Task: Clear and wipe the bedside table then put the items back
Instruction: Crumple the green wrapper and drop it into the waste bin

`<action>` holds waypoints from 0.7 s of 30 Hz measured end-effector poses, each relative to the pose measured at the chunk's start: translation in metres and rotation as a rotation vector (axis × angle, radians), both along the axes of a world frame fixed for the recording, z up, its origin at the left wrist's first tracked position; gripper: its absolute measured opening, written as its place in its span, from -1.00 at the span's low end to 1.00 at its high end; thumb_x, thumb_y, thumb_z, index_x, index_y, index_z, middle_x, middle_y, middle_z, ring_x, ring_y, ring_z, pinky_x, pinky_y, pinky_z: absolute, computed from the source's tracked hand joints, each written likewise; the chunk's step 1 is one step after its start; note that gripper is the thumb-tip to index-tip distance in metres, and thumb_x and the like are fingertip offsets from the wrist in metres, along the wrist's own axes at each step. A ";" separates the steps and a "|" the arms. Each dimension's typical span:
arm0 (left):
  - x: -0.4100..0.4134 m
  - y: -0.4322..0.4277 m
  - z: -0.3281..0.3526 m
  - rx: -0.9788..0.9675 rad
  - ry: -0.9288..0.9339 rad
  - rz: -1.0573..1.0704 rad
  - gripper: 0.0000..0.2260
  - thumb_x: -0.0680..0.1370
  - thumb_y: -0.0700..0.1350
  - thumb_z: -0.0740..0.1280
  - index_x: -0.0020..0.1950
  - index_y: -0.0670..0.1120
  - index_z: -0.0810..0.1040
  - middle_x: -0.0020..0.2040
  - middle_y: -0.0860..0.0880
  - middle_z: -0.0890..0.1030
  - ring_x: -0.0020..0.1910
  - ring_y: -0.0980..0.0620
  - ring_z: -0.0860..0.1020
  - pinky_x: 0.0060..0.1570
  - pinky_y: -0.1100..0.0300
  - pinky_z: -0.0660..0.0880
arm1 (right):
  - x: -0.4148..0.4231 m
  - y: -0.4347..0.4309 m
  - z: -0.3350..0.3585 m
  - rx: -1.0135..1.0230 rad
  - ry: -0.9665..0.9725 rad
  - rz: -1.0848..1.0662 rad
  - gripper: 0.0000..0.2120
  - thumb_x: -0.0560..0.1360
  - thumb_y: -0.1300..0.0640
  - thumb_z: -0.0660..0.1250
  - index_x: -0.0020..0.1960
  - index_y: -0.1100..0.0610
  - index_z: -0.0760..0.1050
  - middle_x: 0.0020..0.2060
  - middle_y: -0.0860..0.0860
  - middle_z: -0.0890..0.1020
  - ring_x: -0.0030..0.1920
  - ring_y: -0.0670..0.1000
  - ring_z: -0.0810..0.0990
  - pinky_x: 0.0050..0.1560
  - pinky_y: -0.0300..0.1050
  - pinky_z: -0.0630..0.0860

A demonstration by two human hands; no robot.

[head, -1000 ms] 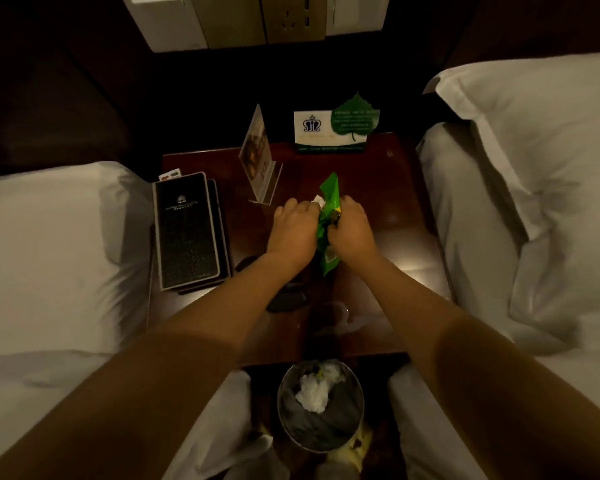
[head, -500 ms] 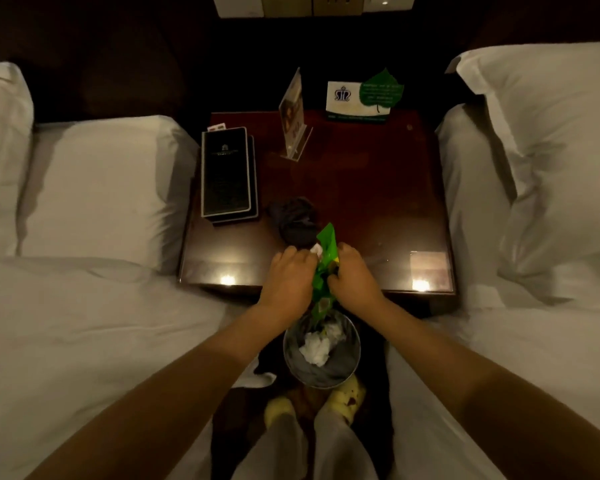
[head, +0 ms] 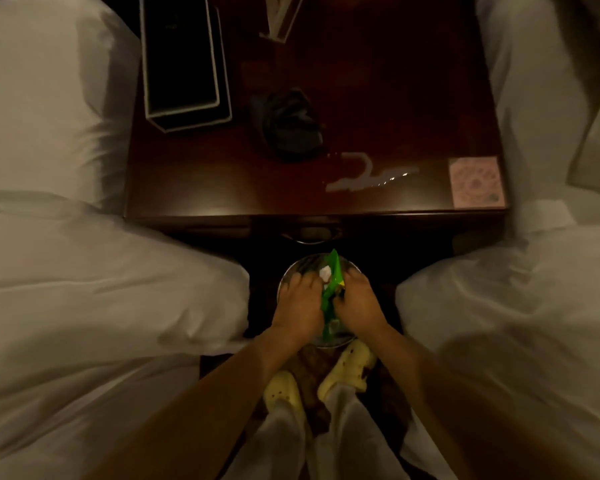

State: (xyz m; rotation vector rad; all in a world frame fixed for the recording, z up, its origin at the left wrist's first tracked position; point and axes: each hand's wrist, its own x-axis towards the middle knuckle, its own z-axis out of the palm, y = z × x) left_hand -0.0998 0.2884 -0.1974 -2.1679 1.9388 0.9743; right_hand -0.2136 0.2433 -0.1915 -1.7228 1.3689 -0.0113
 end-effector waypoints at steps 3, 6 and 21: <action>0.000 -0.001 -0.046 0.071 0.077 0.023 -0.46 0.45 -0.02 0.32 0.39 -0.12 0.30 0.37 -0.12 0.34 0.35 -0.12 0.27 0.39 0.06 0.22 | -0.005 0.003 -0.053 0.027 0.110 0.013 -0.57 0.49 0.31 0.19 0.36 0.29 0.33 0.32 0.26 0.42 0.35 0.20 0.35 0.42 -0.01 0.25; 0.001 -0.004 -0.086 0.124 0.118 0.043 -0.37 0.43 -0.04 0.38 0.43 -0.15 0.22 0.42 -0.14 0.25 0.41 -0.15 0.22 0.42 0.07 0.18 | -0.004 0.001 -0.099 0.043 0.238 0.048 -0.53 0.50 0.28 0.19 0.40 0.25 0.25 0.35 0.24 0.35 0.37 0.21 0.30 0.39 -0.06 0.22; 0.028 -0.010 -0.164 0.180 0.046 -0.002 -0.30 0.48 -0.09 0.32 0.53 -0.09 0.03 0.49 -0.12 0.22 0.47 -0.11 0.17 0.48 0.09 0.11 | 0.007 -0.010 -0.185 0.209 0.334 0.092 -0.22 0.38 0.05 0.43 0.46 0.11 0.08 0.43 0.16 0.20 0.41 0.23 0.17 0.40 0.06 0.24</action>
